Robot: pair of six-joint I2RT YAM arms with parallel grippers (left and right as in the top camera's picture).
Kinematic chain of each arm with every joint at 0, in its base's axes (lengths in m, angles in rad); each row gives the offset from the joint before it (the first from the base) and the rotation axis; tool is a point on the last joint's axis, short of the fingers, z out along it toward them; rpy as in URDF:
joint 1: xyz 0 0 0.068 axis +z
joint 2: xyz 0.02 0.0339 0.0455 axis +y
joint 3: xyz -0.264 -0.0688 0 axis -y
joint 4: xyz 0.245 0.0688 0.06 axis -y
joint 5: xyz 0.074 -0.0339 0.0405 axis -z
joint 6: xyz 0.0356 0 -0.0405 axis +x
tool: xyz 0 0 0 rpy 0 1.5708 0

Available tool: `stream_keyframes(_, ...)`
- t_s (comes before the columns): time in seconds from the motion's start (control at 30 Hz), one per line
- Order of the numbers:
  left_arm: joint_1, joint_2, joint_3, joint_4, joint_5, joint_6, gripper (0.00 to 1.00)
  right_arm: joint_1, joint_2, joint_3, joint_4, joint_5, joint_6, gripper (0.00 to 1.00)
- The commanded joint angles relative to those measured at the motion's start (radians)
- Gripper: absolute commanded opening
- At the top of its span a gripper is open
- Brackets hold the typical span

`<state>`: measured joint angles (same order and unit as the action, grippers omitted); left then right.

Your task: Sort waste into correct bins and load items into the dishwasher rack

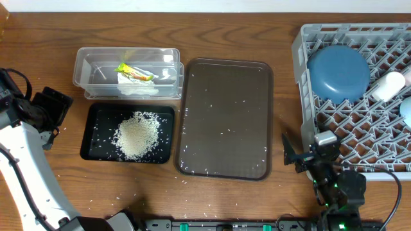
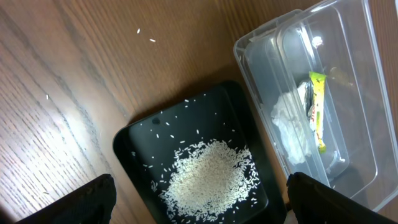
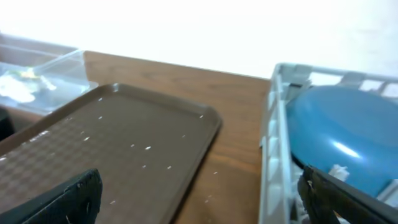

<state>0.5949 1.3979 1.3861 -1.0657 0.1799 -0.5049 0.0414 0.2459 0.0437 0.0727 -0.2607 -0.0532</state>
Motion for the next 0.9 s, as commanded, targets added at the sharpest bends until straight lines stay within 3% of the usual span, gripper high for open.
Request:
stream_keyframes(0.0,0.005,-0.006,0.013,0.001,-0.002,-0.006,0.91,-0.017,-0.044,-0.036,0.033,0.007,-0.015,0.99)
stream_keyframes(0.23,0.005,-0.006,0.013,0.001,-0.002,-0.005,0.91,-0.017,-0.144,-0.038,0.002,0.113,0.011,0.99)
stream_keyframes(0.4,0.005,-0.006,0.013,0.001,-0.002,-0.006,0.91,-0.018,-0.245,-0.038,-0.148,0.256,0.121,0.99)
stream_keyframes(0.87,0.005,-0.006,0.013,0.001,-0.002,-0.006,0.91,-0.021,-0.24,-0.038,-0.148,0.26,0.059,0.99)
